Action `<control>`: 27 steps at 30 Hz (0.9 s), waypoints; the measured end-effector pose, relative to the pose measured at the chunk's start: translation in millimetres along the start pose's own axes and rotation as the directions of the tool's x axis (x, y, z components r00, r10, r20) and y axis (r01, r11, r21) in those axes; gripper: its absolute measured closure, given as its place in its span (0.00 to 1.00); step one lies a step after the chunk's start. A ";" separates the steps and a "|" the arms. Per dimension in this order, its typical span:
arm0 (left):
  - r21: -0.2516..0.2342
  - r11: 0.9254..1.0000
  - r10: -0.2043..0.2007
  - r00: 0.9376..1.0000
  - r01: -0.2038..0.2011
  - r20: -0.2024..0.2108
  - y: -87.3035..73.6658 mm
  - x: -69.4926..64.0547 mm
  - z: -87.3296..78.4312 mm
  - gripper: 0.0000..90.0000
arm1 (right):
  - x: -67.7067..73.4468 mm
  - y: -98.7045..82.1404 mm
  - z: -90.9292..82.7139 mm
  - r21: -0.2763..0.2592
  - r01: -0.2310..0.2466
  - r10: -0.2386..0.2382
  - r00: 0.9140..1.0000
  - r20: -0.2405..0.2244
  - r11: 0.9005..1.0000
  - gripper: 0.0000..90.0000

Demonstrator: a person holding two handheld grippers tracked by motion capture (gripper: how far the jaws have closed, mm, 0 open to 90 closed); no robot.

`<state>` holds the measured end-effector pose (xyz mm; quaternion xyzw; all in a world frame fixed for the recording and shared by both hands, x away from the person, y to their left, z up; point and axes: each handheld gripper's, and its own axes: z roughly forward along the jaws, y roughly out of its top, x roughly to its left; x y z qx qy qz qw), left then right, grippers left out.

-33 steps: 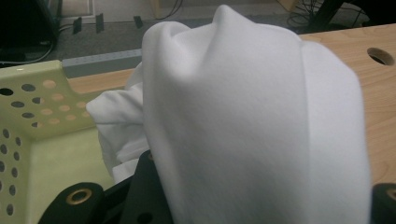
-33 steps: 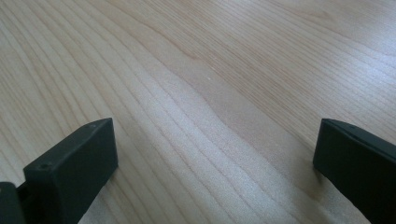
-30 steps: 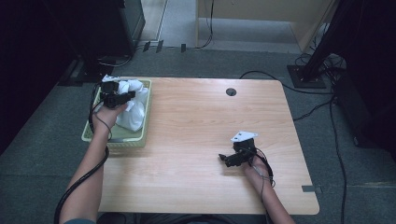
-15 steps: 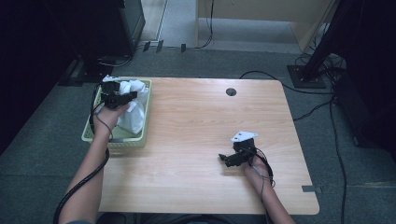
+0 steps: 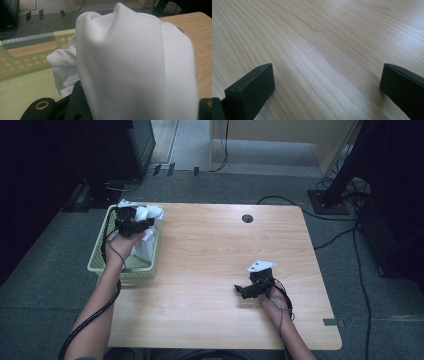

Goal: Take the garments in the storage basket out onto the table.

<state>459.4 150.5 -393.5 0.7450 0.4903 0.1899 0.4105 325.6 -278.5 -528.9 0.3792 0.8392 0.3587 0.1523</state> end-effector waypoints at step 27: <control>0.026 1.000 0.013 0.999 -0.014 0.038 -8.1 -36.4 20.2 0.77 | 0.0 0.0 0.0 0.000 0.001 -0.001 1.000 0.000 1.000 0.00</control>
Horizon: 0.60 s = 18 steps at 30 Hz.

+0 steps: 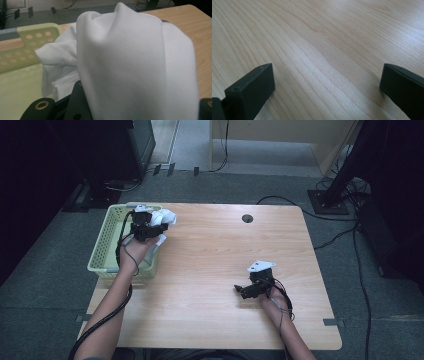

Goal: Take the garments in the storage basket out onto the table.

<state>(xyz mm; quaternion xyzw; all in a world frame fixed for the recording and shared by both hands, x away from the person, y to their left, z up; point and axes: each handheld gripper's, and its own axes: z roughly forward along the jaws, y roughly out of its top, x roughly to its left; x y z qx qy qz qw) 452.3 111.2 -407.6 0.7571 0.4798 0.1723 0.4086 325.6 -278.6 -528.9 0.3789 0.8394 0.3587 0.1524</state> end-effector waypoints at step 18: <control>0.008 0.999 0.048 0.999 -0.048 0.021 -11.6 -23.9 12.2 0.77 | 0.0 0.0 0.0 0.000 0.000 0.000 1.000 0.000 1.000 0.00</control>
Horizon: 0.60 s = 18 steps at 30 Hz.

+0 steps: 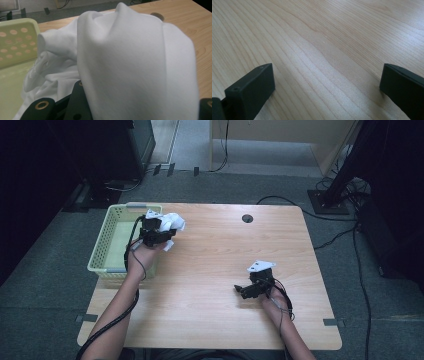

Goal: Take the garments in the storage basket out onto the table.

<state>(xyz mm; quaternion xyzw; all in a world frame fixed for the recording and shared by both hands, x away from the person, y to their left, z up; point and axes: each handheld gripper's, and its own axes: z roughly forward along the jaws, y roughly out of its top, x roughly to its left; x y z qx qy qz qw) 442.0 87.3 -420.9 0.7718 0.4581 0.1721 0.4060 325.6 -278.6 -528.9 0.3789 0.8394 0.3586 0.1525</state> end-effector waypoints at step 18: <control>0.017 0.999 0.029 0.999 -0.029 0.037 -12.7 -24.1 17.8 0.77 | 0.1 0.0 0.0 0.000 -0.001 0.001 1.000 0.000 1.000 0.00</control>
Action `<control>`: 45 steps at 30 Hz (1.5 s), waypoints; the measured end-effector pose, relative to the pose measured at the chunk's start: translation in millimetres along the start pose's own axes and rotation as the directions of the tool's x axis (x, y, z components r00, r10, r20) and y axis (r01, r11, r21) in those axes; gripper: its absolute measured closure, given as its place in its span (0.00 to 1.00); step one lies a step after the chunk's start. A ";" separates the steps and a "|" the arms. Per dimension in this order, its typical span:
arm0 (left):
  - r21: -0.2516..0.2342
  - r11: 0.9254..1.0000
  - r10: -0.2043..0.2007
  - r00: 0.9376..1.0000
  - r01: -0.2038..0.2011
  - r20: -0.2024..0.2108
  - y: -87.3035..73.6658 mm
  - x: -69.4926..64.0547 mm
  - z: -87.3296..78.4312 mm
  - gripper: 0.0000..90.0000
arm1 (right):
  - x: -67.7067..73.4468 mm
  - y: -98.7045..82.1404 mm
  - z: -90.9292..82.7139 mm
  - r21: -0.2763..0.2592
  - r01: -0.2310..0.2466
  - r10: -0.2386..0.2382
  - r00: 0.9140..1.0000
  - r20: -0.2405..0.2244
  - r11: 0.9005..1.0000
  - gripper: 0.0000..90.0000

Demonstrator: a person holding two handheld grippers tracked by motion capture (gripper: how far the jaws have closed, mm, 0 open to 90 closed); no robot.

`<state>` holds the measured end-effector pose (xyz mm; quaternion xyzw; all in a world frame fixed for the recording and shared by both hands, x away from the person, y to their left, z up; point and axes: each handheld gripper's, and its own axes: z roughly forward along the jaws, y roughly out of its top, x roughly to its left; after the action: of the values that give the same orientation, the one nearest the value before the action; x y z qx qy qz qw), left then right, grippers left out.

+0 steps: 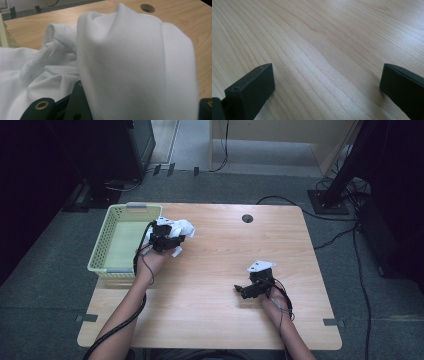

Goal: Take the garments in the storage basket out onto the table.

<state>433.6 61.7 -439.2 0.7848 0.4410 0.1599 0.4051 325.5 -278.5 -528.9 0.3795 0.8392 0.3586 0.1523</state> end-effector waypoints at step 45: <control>0.016 0.999 0.045 0.984 -0.049 0.174 -27.0 -78.4 19.5 0.76 | -0.2 0.0 0.1 -0.001 0.003 -0.003 1.000 0.000 1.000 0.00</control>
<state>386.3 -4.7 -463.9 0.8101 0.3869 0.0960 0.4300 325.7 -278.7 -529.0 0.3784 0.8395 0.3587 0.1530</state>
